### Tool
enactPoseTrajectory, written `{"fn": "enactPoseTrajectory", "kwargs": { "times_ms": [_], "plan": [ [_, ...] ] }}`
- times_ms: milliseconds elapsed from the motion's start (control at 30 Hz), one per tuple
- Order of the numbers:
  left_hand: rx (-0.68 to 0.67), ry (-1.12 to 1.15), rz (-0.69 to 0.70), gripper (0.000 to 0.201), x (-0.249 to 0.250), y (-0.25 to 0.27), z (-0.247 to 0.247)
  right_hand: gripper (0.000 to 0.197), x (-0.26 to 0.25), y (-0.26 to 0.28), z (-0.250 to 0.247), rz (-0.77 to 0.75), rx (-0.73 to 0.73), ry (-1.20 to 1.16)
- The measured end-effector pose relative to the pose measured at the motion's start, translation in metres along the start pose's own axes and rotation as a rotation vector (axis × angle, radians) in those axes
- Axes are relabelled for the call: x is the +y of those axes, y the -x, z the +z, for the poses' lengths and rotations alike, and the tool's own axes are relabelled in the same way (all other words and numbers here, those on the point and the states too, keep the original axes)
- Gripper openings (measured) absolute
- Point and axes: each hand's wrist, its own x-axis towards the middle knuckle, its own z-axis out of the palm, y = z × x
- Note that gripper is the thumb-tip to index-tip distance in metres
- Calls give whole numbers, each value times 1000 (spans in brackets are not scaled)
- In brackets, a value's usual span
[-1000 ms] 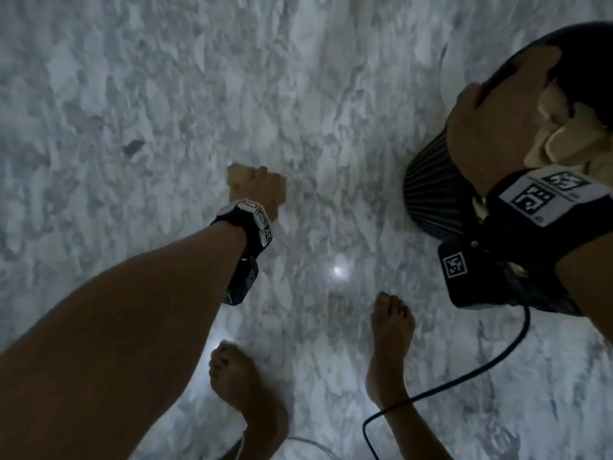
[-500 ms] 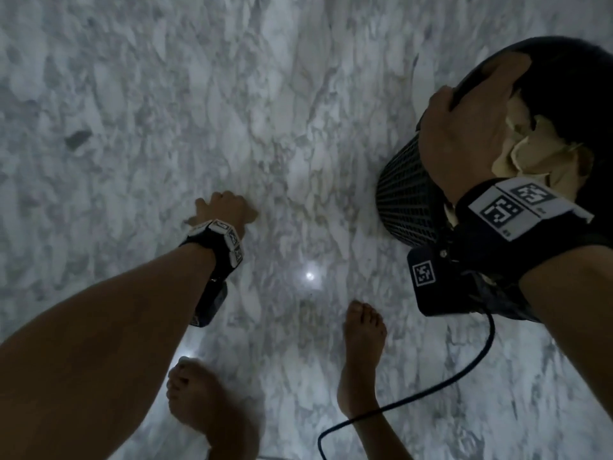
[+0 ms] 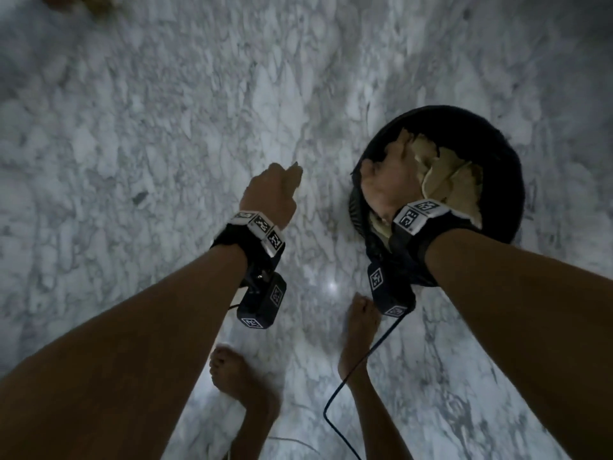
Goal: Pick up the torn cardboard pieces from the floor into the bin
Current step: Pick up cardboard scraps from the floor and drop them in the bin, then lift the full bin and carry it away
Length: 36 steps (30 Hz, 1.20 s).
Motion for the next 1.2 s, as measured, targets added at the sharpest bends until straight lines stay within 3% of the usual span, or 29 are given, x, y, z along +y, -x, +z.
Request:
{"fn": "enactPoseTrajectory", "kwargs": {
  "times_ms": [67, 167, 267, 400, 533, 733, 833, 1000, 1100, 1200],
  "plan": [
    [36, 125, 41, 48, 39, -1, -9, 68, 6, 7, -16, 45, -25, -31],
    [62, 228, 113, 38, 94, 0, -8, 50, 21, 5, -41, 54, 10, -42],
    [27, 204, 130, 31, 143, 5, 9, 47, 52, -10, -64, 36, -62, 15],
    [-122, 56, 84, 47, 177, 2, 52, 43, 103, -29, -88, 104, -45, 0],
    [-143, -76, -18, 34, 180, -5, 95, 38, 151, -41, -98, 195, -33, 20],
    [3, -329, -189, 62, 173, -1, 115, 52, 208, -54, -90, 219, -117, -19],
    [-82, -307, -302, 80, 163, -1, 117, 61, 219, -59, -86, 264, -141, -55],
    [-172, -296, -360, 92, 149, -4, 121, 70, 232, -67, -88, 286, -276, -118],
    [-167, -294, -382, 91, 143, -5, 120, 62, 232, -67, -85, 276, -278, -129],
    [-105, -261, -347, 74, 145, 2, 112, 47, 229, -65, -86, 275, -225, -110]
  ]
}}
